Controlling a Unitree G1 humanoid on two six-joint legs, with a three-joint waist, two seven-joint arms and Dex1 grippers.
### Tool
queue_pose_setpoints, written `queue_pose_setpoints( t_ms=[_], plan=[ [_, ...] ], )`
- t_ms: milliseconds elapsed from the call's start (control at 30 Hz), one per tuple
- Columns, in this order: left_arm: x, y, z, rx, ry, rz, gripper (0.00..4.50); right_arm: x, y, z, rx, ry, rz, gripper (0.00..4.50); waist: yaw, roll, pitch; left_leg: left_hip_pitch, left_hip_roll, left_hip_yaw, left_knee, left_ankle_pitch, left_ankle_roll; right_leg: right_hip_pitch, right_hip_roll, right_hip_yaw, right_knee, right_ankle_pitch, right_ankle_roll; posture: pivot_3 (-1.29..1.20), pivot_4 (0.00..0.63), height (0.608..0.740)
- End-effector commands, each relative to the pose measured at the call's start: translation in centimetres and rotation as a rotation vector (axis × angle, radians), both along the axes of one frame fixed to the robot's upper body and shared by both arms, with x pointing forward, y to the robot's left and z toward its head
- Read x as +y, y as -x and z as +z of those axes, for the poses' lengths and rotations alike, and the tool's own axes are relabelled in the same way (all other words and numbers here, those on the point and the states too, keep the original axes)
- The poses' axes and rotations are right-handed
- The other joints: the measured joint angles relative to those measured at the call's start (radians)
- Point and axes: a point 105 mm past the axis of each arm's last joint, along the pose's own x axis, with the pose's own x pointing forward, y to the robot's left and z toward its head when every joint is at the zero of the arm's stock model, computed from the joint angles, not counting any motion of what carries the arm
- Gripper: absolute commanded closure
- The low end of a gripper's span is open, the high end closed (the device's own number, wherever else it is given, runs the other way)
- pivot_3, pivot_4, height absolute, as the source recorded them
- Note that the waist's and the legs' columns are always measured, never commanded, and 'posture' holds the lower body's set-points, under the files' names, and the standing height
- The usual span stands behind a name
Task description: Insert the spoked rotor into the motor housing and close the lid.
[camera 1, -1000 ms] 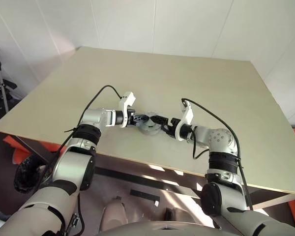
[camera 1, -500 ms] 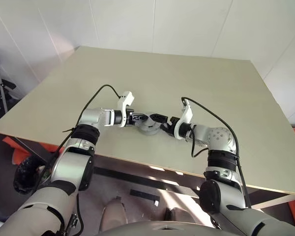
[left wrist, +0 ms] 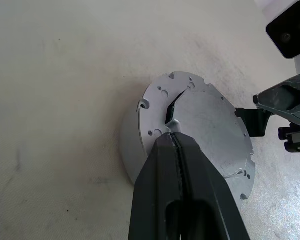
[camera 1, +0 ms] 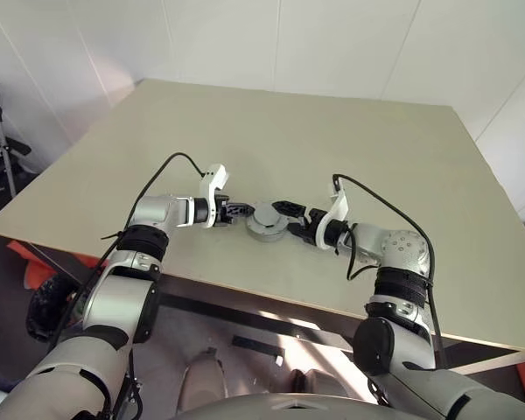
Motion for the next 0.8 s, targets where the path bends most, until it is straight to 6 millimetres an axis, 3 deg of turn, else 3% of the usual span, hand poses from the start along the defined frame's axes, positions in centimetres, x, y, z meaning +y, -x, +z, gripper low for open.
queue_pose_setpoints(
  t_ms=[33, 433, 800],
  plan=[
    [0.0, -0.3, 0.9, -0.036, 0.003, 0.001, 4.5, 1.1, 0.0, 0.7, -0.012, -0.018, 0.035, 0.04, 0.0, 0.0, 0.0, 0.0, 0.0, 0.0, 0.0, 0.0, 0.0, 0.0, 0.0, 0.0, 0.0, 0.0, 0.0, 0.0, 0.0, 0.74],
    [0.2, -0.7, 1.2, -0.048, 0.003, 0.014, 4.5, 3.1, -1.6, 1.7, -0.036, -0.095, 0.009, 0.04, -0.012, 0.0, 0.0, 0.001, 0.001, 0.0, 0.0, 0.001, -0.002, 0.0, 0.0, 0.0, 0.002, 0.0, 0.0, 0.0, 0.0, 0.74],
    [0.4, -0.8, 1.3, -0.056, -0.001, 0.021, 4.5, 4.0, -1.4, 2.2, -0.052, -0.133, 0.042, 0.04, -0.01, 0.0, 0.0, -0.002, 0.001, 0.0, 0.0, 0.001, -0.002, -0.003, 0.001, 0.0, 0.001, 0.001, 0.0, 0.0, 0.0, 0.74]
  ],
)
